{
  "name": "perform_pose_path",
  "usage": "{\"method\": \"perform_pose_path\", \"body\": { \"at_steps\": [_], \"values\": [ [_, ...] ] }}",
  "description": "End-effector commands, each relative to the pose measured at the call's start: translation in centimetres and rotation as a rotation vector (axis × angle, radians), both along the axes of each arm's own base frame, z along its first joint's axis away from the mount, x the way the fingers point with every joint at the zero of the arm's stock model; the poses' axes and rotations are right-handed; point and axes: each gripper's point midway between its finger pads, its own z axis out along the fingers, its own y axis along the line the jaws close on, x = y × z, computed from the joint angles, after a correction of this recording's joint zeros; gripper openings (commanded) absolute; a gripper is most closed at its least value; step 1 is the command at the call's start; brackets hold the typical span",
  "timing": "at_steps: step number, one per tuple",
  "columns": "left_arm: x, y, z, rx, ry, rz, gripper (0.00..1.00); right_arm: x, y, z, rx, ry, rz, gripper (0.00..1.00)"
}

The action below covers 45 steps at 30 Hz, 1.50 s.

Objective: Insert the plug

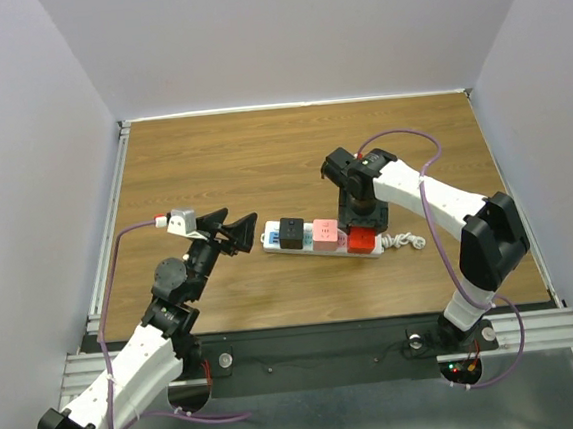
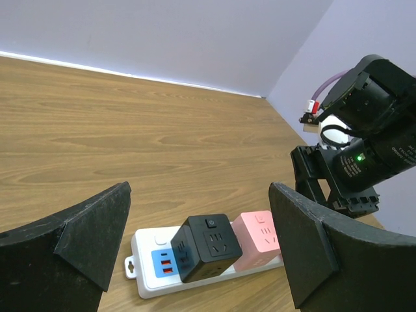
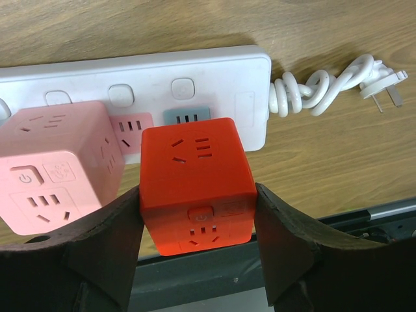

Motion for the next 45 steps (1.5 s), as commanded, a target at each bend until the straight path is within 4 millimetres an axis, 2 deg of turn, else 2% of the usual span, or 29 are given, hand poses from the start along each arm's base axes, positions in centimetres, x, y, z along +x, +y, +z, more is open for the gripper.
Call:
{"method": "perform_pose_path", "body": {
  "at_steps": [1, 7, 24, 34, 45],
  "values": [
    [-0.4, 0.0, 1.2, -0.024, -0.048, -0.010, 0.99, 0.3, -0.6, -0.1, -0.050, -0.009, -0.018, 0.01],
    [-0.4, 0.0, 1.2, -0.024, -0.048, -0.010, 0.99, 0.7, 0.1, -0.7, -0.022, -0.014, -0.010, 0.00],
    [-0.5, 0.0, 1.3, -0.028, -0.052, -0.013, 0.99, 2.2, 0.4, -1.7, -0.046, -0.042, 0.007, 0.00],
    [-0.6, 0.1, 1.4, -0.032, -0.056, -0.012, 0.99, 2.8, 0.0, -1.3, -0.055, -0.081, -0.008, 0.00],
    [-0.6, 0.1, 1.4, -0.033, -0.057, -0.012, 0.99, 0.9, -1.8, -2.2, -0.068, -0.112, -0.040, 0.00]
  ]
}}
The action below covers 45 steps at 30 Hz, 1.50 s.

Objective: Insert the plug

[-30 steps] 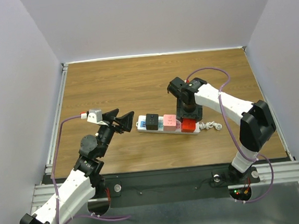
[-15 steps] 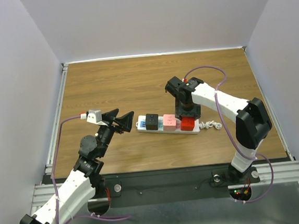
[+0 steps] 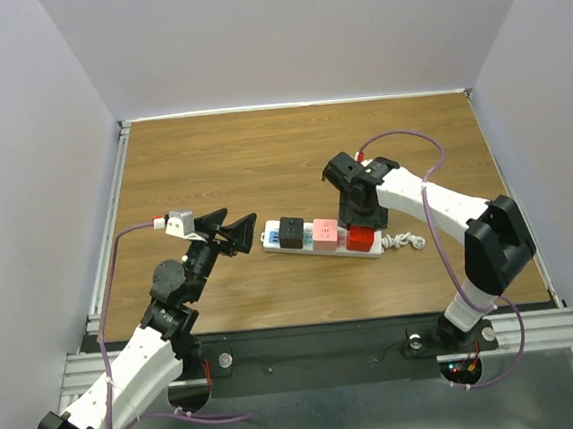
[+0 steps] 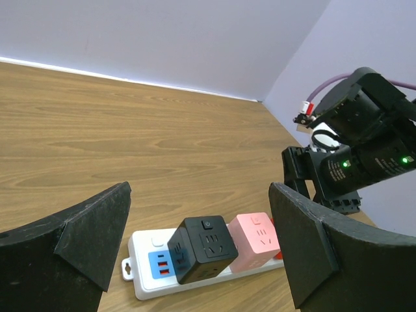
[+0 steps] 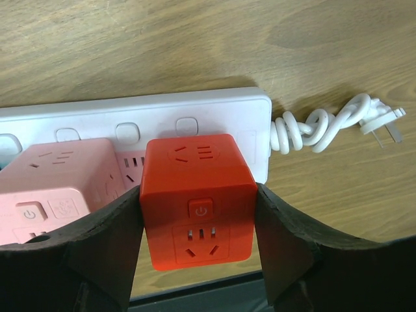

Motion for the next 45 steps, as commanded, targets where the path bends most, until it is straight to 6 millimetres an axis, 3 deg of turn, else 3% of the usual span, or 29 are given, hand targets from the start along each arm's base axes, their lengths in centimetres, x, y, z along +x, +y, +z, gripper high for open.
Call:
{"method": "perform_pose_path", "body": {
  "at_steps": [1, 5, 24, 31, 45],
  "values": [
    [-0.4, 0.1, 1.1, -0.024, -0.047, -0.006, 0.99, -1.4, -1.8, -1.1, -0.053, -0.008, -0.039, 0.00],
    [-0.4, 0.0, 1.0, -0.023, -0.045, -0.008, 0.99, -2.0, -2.3, -1.1, -0.070, -0.033, -0.038, 0.00],
    [-0.6, 0.0, 1.1, -0.026, -0.049, -0.011, 0.99, -3.5, -3.6, -4.9, -0.188, -0.003, 0.003, 0.00],
    [-0.6, 0.0, 1.2, -0.028, -0.052, -0.011, 0.99, -4.3, -3.2, -4.6, -0.205, -0.064, 0.008, 0.00],
    [-0.6, 0.1, 1.1, -0.028, -0.050, -0.008, 0.99, -7.8, -4.0, -6.5, -0.213, -0.043, -0.017, 0.01]
  ]
}}
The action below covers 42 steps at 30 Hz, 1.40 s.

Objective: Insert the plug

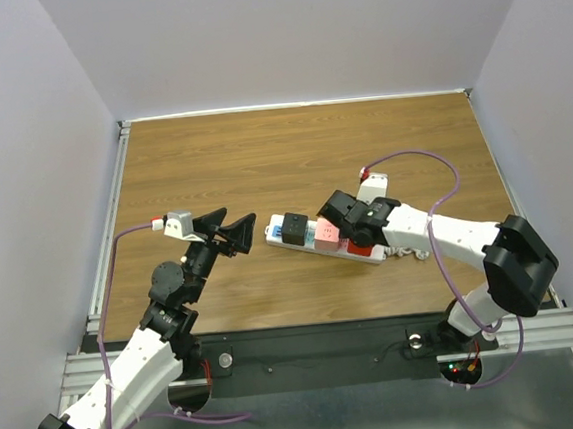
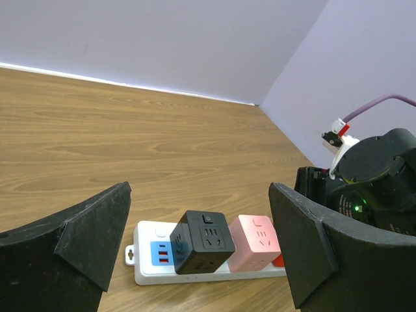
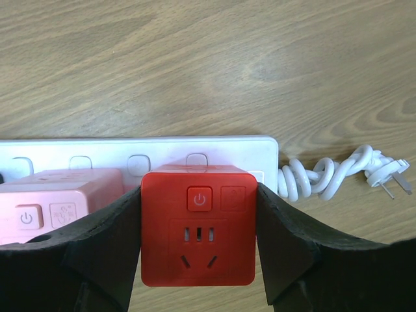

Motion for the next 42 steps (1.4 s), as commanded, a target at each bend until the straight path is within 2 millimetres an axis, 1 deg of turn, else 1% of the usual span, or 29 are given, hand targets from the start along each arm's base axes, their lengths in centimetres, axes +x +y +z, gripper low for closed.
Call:
{"method": "perform_pose_path", "body": {
  "at_steps": [1, 3, 8, 12, 16, 21, 26, 30, 31, 32, 33, 35, 36, 38, 39, 41, 42],
  "values": [
    [-0.3, 0.1, 0.7, -0.021, -0.034, -0.002, 0.99, -6.7, -4.3, -5.1, -0.188, 0.275, -0.005, 0.00],
    [-0.2, 0.1, 0.7, -0.021, -0.033, 0.000, 0.99, -7.3, -4.5, -5.5, -0.209, 0.274, 0.000, 0.00],
    [-0.1, -0.1, 0.6, -0.016, -0.025, 0.000, 0.99, -8.1, -4.3, -6.3, -0.221, 0.253, -0.011, 0.00],
    [-0.1, -0.1, 0.5, -0.015, -0.022, 0.000, 0.99, -8.9, -4.0, -6.8, -0.199, 0.268, -0.012, 0.00],
    [-0.1, 0.0, 0.6, -0.016, -0.027, 0.001, 0.99, -9.8, -4.3, -8.3, -0.181, 0.285, -0.020, 0.00],
    [-0.2, -0.1, 0.6, -0.017, -0.026, -0.002, 0.99, -10.2, -4.2, -9.5, -0.171, 0.309, 0.001, 0.00],
    [0.0, -0.1, 0.5, -0.012, -0.022, 0.002, 0.99, -9.2, -3.3, -9.1, -0.159, 0.282, 0.034, 0.00],
    [0.1, -0.1, 0.3, -0.006, -0.016, 0.004, 0.99, -7.3, -1.7, -7.3, -0.138, 0.217, 0.070, 0.01],
    [0.2, -0.2, 0.3, -0.004, -0.013, 0.005, 0.99, -6.5, -1.0, -6.5, -0.126, 0.188, 0.081, 0.04],
    [0.3, -0.2, 0.2, -0.001, -0.010, 0.006, 0.99, -6.2, -0.8, -6.1, -0.127, 0.176, 0.086, 0.14],
    [0.3, -0.2, 0.3, -0.001, -0.012, 0.009, 0.99, -5.8, -0.8, -5.7, -0.132, 0.160, 0.094, 0.21],
    [0.5, -0.1, 0.0, 0.004, -0.002, 0.015, 0.99, -5.1, -0.2, -4.9, -0.129, 0.133, 0.103, 0.32],
    [0.5, -0.1, 0.2, 0.002, -0.004, 0.016, 0.99, -4.7, -0.2, -4.5, -0.136, 0.118, 0.108, 0.45],
    [0.7, -0.1, 0.0, 0.005, 0.003, 0.021, 0.99, -4.4, 0.0, -3.8, -0.125, 0.096, 0.113, 0.58],
    [0.7, -0.1, 0.1, 0.004, 0.001, 0.021, 0.99, -4.3, -0.1, -3.5, -0.124, 0.086, 0.114, 0.74],
    [0.8, -0.1, 0.0, 0.008, 0.006, 0.024, 0.99, -4.1, 0.0, -2.6, -0.106, 0.063, 0.117, 0.83],
    [0.9, -0.2, -0.1, 0.009, 0.009, 0.024, 0.99, -4.0, 0.0, -1.6, -0.079, 0.034, 0.114, 0.86]
  ]
}}
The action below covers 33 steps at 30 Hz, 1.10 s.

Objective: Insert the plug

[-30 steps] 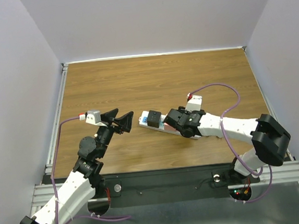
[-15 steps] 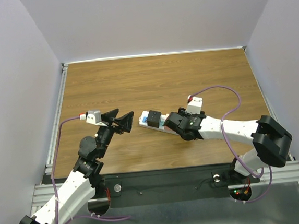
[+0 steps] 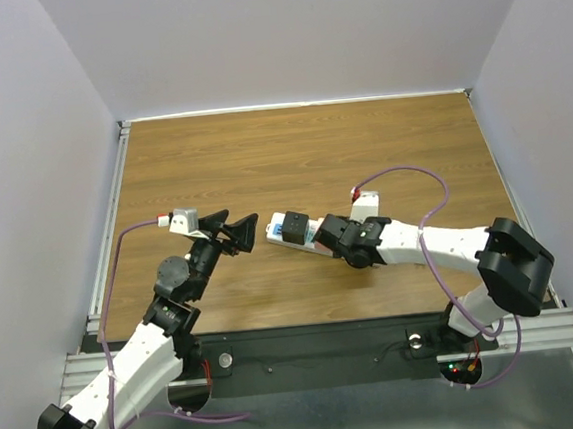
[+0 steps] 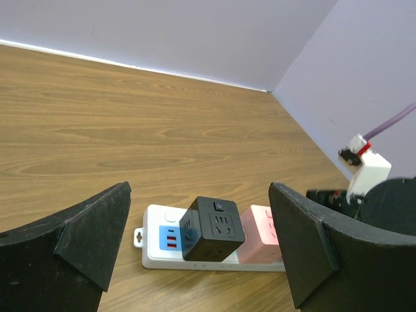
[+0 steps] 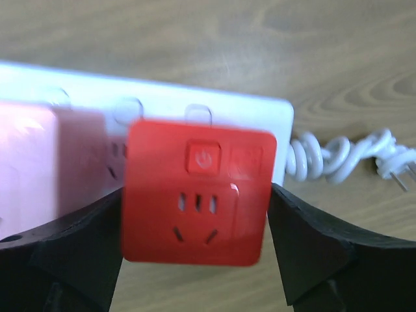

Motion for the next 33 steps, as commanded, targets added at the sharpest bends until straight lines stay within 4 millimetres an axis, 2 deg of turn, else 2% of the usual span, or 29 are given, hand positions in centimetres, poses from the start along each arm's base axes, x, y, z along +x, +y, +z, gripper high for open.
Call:
{"method": "perform_pose_path", "body": {
  "at_steps": [1, 6, 13, 15, 19, 20, 22, 23, 24, 28, 33],
  "values": [
    [0.2, 0.1, 1.7, -0.021, -0.046, 0.016, 0.99, -2.4, -0.9, -0.1, -0.003, 0.093, 0.054, 0.87],
    [0.3, 0.1, 1.6, -0.015, -0.042, 0.015, 0.99, -2.0, -1.2, 3.1, 0.053, 0.008, 0.079, 1.00],
    [0.5, 0.4, 1.6, -0.011, -0.040, 0.037, 0.99, 0.0, -3.9, 7.3, -0.009, -0.217, 0.033, 1.00],
    [0.7, 0.7, 1.4, -0.011, -0.031, 0.056, 0.99, 0.7, -4.0, 8.3, -0.003, -0.277, 0.029, 1.00],
    [1.0, 1.3, 1.3, -0.016, -0.017, 0.095, 0.99, 1.8, -5.8, 11.4, -0.041, -0.414, -0.024, 1.00],
    [1.0, 1.4, 1.2, -0.015, -0.014, 0.101, 0.99, 2.2, -5.7, 12.3, -0.012, -0.453, -0.033, 1.00],
    [1.1, 1.6, 1.2, -0.015, -0.010, 0.113, 0.99, 2.2, -6.8, 13.4, -0.012, -0.493, -0.028, 1.00],
    [1.2, 1.8, 1.2, -0.016, -0.008, 0.126, 0.99, 2.3, -7.2, 14.8, 0.037, -0.546, -0.048, 1.00],
    [1.2, 1.9, 1.2, -0.018, -0.008, 0.132, 0.99, 2.3, -7.4, 14.6, 0.021, -0.551, -0.048, 1.00],
    [1.5, 2.5, 1.1, -0.019, -0.003, 0.166, 0.99, 1.2, -10.8, 16.9, 0.017, -0.653, -0.114, 1.00],
    [1.8, 3.2, 1.2, -0.013, -0.006, 0.208, 0.99, 0.5, -12.4, 19.4, 0.096, -0.760, -0.177, 1.00]
  ]
}}
